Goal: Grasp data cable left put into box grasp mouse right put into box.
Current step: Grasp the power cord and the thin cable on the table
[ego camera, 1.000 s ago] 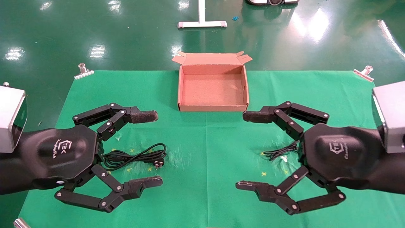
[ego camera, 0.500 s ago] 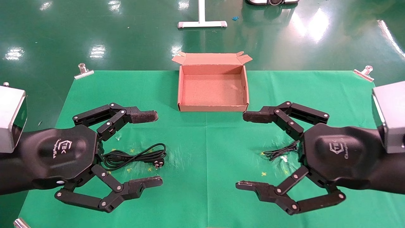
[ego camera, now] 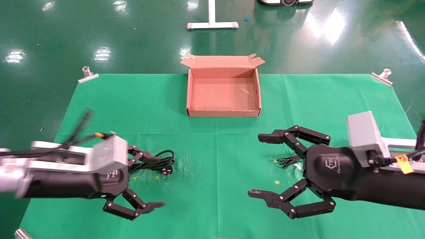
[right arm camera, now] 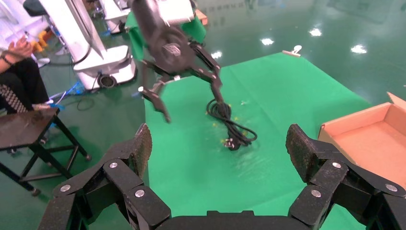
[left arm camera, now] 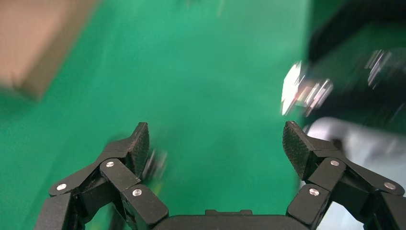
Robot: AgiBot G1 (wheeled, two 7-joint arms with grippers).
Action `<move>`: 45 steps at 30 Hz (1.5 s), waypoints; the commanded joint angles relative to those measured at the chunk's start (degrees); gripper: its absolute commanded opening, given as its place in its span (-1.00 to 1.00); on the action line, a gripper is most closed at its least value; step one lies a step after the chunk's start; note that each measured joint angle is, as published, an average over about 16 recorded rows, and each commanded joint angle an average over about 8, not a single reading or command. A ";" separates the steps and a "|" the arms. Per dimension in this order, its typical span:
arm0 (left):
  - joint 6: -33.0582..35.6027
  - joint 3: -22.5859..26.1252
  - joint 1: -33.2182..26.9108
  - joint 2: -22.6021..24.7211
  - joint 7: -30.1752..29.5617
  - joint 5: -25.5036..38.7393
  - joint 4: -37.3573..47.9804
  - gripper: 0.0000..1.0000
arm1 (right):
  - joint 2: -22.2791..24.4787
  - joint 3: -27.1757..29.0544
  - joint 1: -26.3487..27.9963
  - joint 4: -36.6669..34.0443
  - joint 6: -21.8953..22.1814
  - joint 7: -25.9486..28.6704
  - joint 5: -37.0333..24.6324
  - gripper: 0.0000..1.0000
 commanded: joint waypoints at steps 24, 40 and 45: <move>-8.37 9.21 -3.41 9.88 -13.56 32.56 -0.05 1.00 | 1.03 -0.05 0.58 -4.03 -2.14 -1.76 -0.75 1.00; -10.09 9.64 -3.12 10.74 -15.36 36.13 -0.18 1.00 | 1.39 -0.20 1.88 -5.16 -2.56 -2.22 -1.79 1.00; -10.13 9.63 -3.01 10.78 -16.06 36.49 -0.18 1.00 | 1.33 -0.44 2.34 -5.32 -2.42 -2.65 -2.70 1.00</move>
